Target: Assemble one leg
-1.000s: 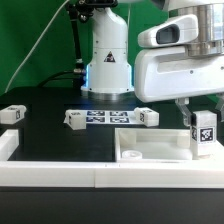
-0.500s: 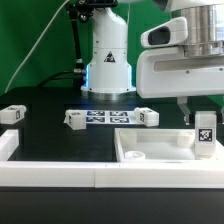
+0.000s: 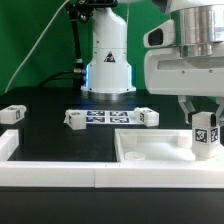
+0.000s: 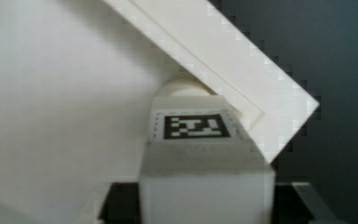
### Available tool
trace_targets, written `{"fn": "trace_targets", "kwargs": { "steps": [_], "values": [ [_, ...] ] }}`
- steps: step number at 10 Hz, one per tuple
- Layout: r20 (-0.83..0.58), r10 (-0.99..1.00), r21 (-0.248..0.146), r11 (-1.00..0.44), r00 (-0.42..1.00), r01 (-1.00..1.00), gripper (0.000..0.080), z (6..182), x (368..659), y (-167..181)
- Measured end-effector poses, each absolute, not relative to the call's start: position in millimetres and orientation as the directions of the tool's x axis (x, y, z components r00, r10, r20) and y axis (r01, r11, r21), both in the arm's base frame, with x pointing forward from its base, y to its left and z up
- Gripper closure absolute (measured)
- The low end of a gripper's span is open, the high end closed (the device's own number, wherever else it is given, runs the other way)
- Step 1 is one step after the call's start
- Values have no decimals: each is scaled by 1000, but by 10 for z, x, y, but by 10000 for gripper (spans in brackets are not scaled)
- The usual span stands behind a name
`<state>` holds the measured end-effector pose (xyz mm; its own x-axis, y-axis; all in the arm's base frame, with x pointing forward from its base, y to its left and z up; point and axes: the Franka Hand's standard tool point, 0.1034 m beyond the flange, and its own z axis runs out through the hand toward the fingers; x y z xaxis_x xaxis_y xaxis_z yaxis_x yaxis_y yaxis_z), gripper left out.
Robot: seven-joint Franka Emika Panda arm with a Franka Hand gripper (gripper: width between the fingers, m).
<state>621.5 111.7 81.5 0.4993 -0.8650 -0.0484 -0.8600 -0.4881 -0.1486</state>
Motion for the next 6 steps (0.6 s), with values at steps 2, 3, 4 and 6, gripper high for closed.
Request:
{"fn": "trace_targets", "kwargs": {
  "steps": [2, 3, 4, 6],
  "values": [
    [-78, -952, -126, -284, 295, -950, 507, 812, 6202, 1126],
    [-101, -977, -119, -178, 190, -977, 507, 809, 6200, 1125],
    [-117, -983, -115, -130, 144, -985, 507, 807, 6199, 1113],
    [-123, -983, -113, -120, 133, -986, 507, 808, 6201, 1116]
  ]
}}
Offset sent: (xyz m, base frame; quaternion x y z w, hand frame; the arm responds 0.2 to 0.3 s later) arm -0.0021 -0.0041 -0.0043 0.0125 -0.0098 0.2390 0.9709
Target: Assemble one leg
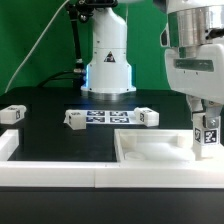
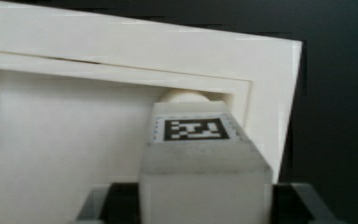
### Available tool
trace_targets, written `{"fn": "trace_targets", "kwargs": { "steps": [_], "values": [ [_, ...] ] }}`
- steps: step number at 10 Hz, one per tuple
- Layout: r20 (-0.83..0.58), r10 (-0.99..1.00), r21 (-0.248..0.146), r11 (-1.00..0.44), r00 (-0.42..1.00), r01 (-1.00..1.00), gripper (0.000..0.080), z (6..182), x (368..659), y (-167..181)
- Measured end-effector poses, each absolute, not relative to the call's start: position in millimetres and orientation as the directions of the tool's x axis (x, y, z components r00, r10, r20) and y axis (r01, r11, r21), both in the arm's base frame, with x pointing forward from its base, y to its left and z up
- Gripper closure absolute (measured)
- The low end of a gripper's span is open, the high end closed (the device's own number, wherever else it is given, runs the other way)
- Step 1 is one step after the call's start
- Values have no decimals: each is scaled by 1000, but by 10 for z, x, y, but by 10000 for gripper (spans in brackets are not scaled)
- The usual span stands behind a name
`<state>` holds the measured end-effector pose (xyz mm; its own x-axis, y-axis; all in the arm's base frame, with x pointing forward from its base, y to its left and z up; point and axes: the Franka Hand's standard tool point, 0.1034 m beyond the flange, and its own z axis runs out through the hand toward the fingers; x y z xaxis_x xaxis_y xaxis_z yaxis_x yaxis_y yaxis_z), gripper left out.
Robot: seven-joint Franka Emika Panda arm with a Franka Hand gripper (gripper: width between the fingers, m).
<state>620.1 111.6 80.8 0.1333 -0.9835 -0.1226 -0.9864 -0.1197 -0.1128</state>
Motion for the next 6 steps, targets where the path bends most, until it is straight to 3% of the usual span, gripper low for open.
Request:
{"fn": "trace_targets", "kwargs": {
  "steps": [1, 3, 4, 5, 6],
  "values": [
    [-116, -976, -120, -169, 183, -978, 507, 809, 6203, 1112],
    [-111, -953, -115, -271, 283, -956, 228, 821, 6196, 1124],
    [-99, -915, -119, -378, 390, -918, 228, 833, 6199, 1133],
    [-86, -861, -120, -491, 502, -863, 166, 848, 6204, 1144],
    [-82, -811, -117, -570, 579, -814, 154, 859, 6209, 1159]
  ]
}}
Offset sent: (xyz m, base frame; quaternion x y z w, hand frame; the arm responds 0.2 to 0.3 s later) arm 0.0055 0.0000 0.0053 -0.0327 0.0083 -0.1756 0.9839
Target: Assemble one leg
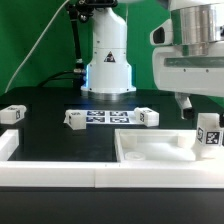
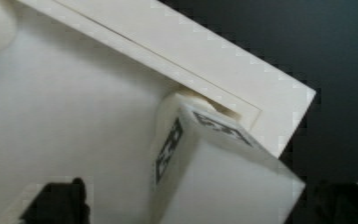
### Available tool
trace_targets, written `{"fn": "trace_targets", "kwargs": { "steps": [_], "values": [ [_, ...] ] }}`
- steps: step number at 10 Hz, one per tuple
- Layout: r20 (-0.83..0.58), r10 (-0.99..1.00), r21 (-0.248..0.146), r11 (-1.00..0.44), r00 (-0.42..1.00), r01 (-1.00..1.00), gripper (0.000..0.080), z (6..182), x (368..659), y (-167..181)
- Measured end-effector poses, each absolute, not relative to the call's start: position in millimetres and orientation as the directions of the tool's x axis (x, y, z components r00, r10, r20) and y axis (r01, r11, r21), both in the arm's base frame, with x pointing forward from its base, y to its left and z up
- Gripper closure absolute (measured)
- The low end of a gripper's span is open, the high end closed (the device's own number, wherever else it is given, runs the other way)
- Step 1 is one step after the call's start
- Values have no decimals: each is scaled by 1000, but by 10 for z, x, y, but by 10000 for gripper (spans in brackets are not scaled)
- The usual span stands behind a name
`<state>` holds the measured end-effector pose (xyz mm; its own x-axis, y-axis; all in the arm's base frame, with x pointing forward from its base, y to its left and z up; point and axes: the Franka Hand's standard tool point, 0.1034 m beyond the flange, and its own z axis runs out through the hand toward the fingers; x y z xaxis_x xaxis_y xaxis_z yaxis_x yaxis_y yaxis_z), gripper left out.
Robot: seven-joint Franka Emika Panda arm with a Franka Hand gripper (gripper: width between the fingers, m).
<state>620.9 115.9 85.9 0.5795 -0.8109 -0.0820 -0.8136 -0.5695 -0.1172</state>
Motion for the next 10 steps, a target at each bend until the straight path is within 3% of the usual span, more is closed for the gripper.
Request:
{"fn": "trace_targets", "kwargs": {
  "steps": [4, 7, 9, 10],
  "values": [
    [-54, -332, -76, -939, 942, -335, 151, 829, 6274, 1173],
    [49, -41, -65, -997, 998, -38, 151, 750, 6300, 1102],
    [58, -29, -62, -998, 998, -25, 151, 725, 6258, 1080],
    [58, -29, -62, -998, 998, -26, 274, 724, 6258, 1080]
  ]
}}
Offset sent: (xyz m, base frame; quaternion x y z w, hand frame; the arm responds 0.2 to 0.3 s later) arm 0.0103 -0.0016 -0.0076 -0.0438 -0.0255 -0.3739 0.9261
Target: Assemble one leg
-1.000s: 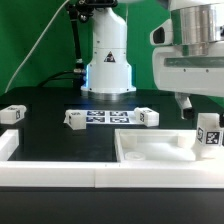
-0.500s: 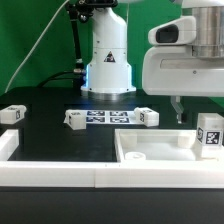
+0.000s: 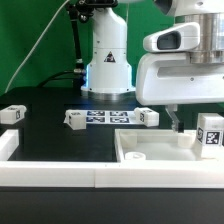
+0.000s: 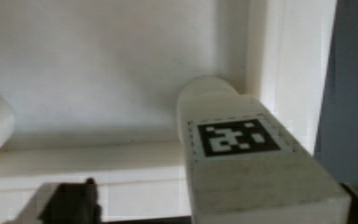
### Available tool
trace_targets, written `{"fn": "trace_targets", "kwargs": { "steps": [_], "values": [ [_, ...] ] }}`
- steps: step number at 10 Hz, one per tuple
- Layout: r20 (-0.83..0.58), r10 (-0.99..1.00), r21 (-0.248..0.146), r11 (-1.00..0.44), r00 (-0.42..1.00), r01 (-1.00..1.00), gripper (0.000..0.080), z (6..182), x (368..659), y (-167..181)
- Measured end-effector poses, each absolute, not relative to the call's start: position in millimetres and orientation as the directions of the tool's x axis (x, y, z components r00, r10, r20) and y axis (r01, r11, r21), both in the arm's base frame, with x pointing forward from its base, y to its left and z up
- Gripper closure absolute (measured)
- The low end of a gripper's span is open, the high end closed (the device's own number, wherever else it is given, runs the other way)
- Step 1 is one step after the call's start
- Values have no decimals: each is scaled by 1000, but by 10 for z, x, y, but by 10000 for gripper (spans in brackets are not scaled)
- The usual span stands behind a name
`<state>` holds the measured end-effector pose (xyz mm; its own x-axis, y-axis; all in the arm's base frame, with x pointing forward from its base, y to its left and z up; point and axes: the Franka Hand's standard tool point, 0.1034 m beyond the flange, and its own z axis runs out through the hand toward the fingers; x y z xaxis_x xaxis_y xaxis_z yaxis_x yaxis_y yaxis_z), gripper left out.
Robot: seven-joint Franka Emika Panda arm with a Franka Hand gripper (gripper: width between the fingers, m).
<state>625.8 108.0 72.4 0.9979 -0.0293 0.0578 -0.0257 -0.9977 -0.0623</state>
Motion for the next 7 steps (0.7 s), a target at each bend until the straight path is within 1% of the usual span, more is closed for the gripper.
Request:
{"fn": "trace_targets", "kwargs": {
  "steps": [1, 2, 5, 6, 7],
  "values": [
    [57, -29, -62, -998, 998, -26, 412, 721, 6256, 1081],
    [57, -29, -62, -998, 998, -26, 511, 719, 6255, 1080],
    [55, -56, -64, -997, 997, -53, 509, 716, 6254, 1082],
    [48, -151, -71, -987, 987, -148, 509, 715, 6253, 1085],
    [43, -282, -93, -956, 959, -277, 509, 709, 6258, 1072]
  ]
}}
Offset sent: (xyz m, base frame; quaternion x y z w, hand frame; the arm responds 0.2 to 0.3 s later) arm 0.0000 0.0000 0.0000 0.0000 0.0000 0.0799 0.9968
